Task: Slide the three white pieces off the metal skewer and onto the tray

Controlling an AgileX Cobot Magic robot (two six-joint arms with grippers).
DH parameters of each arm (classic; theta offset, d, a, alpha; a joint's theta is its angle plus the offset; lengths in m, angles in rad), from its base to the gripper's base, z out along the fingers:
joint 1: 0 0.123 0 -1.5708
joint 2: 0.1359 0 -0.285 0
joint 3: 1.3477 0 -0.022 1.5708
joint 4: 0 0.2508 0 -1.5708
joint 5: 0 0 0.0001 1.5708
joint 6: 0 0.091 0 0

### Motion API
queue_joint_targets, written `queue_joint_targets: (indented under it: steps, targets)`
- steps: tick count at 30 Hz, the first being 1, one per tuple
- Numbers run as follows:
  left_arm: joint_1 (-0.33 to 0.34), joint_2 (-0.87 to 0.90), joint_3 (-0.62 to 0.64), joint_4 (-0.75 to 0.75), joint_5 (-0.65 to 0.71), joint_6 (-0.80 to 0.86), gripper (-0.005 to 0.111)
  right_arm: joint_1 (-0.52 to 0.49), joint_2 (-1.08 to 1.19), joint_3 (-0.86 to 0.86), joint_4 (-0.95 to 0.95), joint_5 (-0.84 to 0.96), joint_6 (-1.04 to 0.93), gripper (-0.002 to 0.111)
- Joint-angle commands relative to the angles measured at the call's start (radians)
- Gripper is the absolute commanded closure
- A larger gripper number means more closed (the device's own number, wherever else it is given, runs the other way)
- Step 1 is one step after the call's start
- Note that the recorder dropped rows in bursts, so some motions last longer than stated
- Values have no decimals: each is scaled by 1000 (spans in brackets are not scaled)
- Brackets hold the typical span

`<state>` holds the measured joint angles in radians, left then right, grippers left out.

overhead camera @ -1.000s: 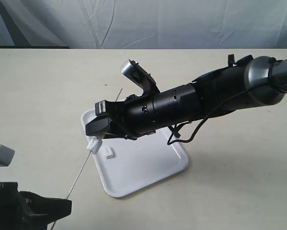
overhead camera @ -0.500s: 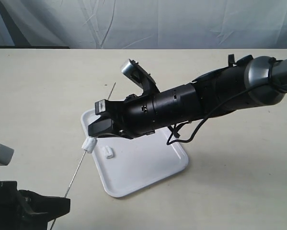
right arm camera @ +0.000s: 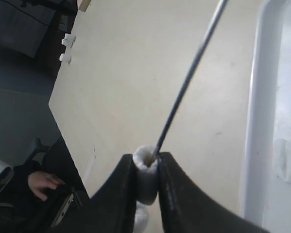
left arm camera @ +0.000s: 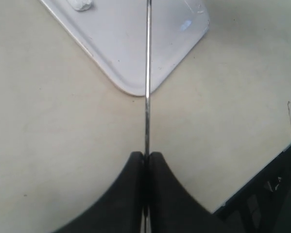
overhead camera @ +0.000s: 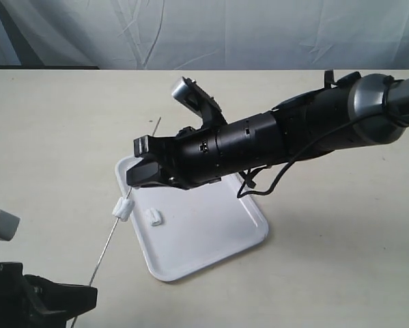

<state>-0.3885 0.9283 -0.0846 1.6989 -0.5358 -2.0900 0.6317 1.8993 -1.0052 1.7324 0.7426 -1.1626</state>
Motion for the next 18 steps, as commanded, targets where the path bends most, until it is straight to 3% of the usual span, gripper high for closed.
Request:
queue_joint_targets:
  steps: [1, 18]
  targets:
    - [-4, 3, 31, 12, 4, 0, 107, -46, -22, -32, 12, -34, 0, 94]
    - [-4, 3, 31, 10, 17, 0, 107, -187, -24, -118, 12, -13, 41, 94]
